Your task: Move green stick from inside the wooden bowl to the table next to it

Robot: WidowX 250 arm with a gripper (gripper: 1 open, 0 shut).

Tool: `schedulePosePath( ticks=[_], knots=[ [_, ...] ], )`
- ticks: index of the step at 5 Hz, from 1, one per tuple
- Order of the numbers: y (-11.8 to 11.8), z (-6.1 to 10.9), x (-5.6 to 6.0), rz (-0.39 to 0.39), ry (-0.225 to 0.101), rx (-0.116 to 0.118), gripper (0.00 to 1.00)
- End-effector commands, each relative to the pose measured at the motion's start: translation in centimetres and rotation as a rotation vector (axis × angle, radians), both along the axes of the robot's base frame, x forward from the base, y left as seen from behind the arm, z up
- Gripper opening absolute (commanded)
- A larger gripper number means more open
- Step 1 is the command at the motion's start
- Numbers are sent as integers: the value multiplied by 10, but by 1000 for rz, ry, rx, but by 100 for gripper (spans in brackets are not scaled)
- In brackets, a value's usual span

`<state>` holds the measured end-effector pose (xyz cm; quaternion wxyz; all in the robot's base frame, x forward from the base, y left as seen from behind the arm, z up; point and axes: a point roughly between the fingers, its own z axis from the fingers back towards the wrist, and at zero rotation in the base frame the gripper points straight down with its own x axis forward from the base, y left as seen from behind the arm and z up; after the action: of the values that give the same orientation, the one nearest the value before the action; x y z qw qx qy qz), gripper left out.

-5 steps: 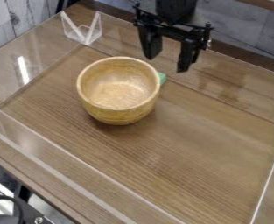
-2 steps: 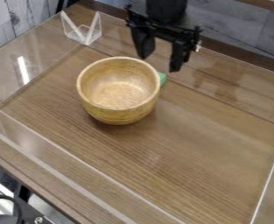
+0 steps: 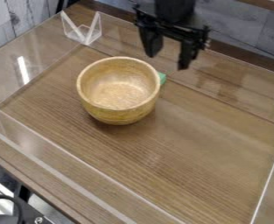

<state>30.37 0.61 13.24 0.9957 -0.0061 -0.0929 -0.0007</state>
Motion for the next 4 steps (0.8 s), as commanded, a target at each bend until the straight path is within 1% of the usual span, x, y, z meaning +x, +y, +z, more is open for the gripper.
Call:
schedulePosePath(
  ticks=[1, 2, 3, 4],
  knots=[
    [10, 10, 3, -10, -53, 6, 100],
    [-3, 9, -2, -21, -47, 0, 100],
    [-15, 13, -5, -18, -59, -7, 100],
    [-1, 11, 6, -29, -96, 4, 100]
  ],
)
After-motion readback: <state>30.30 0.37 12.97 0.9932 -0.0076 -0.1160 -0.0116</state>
